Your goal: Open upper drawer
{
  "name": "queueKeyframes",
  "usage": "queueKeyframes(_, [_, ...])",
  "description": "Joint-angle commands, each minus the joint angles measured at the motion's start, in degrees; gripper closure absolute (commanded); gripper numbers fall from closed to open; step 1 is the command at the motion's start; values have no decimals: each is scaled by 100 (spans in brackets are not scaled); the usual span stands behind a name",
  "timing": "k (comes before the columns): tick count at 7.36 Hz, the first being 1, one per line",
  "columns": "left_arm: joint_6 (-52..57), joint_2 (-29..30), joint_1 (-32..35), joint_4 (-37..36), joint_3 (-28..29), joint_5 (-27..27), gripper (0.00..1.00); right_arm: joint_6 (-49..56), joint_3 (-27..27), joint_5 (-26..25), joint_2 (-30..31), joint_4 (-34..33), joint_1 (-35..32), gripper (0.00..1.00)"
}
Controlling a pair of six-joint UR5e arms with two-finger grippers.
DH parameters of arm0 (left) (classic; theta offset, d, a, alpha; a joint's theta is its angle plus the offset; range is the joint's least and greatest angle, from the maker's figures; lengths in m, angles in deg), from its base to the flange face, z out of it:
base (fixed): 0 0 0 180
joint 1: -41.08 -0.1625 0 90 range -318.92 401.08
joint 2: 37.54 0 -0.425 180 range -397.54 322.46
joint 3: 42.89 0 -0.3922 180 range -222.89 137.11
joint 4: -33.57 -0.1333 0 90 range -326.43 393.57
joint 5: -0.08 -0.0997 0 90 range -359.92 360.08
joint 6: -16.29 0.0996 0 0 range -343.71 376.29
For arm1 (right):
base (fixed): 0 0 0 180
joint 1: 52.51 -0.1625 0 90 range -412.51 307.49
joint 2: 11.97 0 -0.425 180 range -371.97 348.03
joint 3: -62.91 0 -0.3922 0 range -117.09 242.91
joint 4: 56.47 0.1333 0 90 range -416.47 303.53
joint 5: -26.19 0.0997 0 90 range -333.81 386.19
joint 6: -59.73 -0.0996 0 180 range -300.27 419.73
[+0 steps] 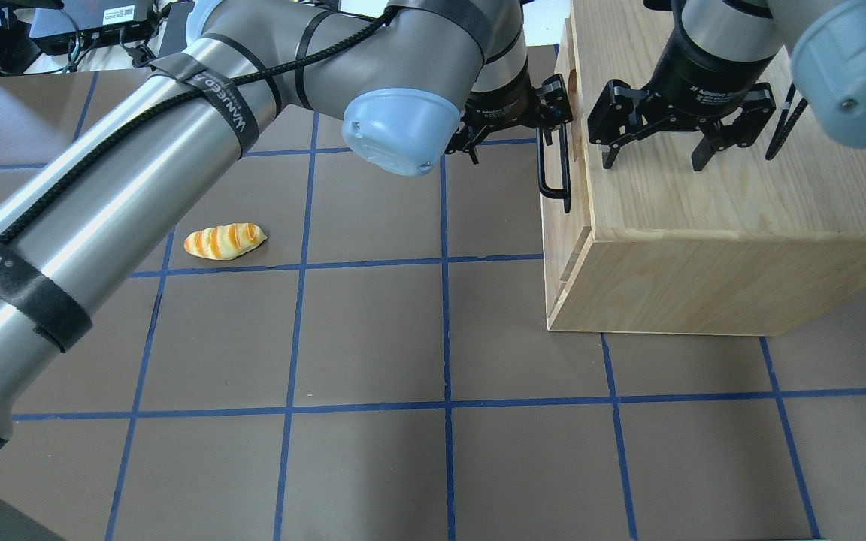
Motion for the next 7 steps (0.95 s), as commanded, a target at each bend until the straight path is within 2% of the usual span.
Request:
queueKeyframes(1, [-14, 7, 20, -32, 0, 50, 0, 0, 0, 4, 0, 0, 0, 0])
queueKeyframes(7, [-5, 103, 29, -32, 0, 42, 0, 0, 0, 4, 0, 0, 0, 0])
